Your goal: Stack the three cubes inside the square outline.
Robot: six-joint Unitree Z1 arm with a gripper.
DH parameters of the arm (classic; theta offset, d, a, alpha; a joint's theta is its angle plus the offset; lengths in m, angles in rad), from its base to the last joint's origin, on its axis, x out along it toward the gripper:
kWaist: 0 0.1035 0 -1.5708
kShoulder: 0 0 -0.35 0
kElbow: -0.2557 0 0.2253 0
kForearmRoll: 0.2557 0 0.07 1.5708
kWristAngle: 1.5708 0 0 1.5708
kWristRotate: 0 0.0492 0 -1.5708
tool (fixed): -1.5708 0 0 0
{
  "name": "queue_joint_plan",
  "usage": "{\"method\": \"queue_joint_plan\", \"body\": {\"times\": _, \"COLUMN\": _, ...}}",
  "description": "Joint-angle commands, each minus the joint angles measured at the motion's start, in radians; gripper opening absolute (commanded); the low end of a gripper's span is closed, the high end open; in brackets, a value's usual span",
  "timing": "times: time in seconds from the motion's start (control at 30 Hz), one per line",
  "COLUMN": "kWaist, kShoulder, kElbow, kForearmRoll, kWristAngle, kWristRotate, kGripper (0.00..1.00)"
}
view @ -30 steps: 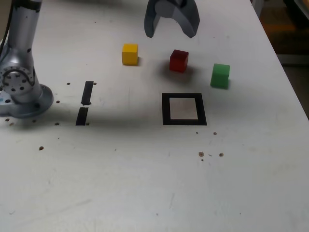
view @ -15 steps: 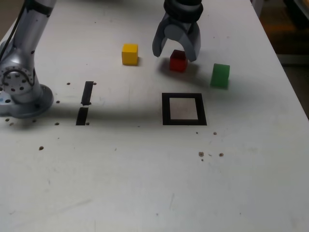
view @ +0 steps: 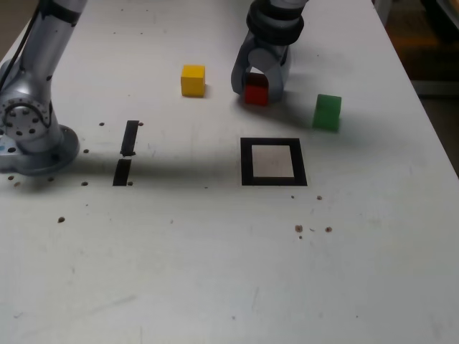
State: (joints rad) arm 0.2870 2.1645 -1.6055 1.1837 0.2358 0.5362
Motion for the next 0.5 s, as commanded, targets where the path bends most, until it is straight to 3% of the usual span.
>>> {"method": "queue_joint_plan", "body": {"times": 0.0, "kWaist": -0.002, "kShoulder": -0.025, "kElbow": -0.001, "kForearmRoll": 0.005, "kWristAngle": -0.006, "kWristRotate": -0.006, "kGripper": 0.32}}
{"method": "queue_joint_plan", "body": {"times": 0.23, "kWaist": -0.071, "kShoulder": -0.132, "kElbow": -0.051, "kForearmRoll": 0.144, "kWristAngle": -0.026, "kWristRotate": -0.084, "kGripper": 0.26}}
{"method": "queue_joint_plan", "body": {"times": 0.37, "kWaist": -0.180, "kShoulder": -0.190, "kElbow": -0.067, "kForearmRoll": 0.236, "kWristAngle": -0.037, "kWristRotate": -0.200, "kGripper": 0.26}}
{"method": "queue_joint_plan", "body": {"times": 0.47, "kWaist": -0.264, "kShoulder": -0.196, "kElbow": -0.060, "kForearmRoll": 0.263, "kWristAngle": -0.066, "kWristRotate": -0.309, "kGripper": 0.26}}
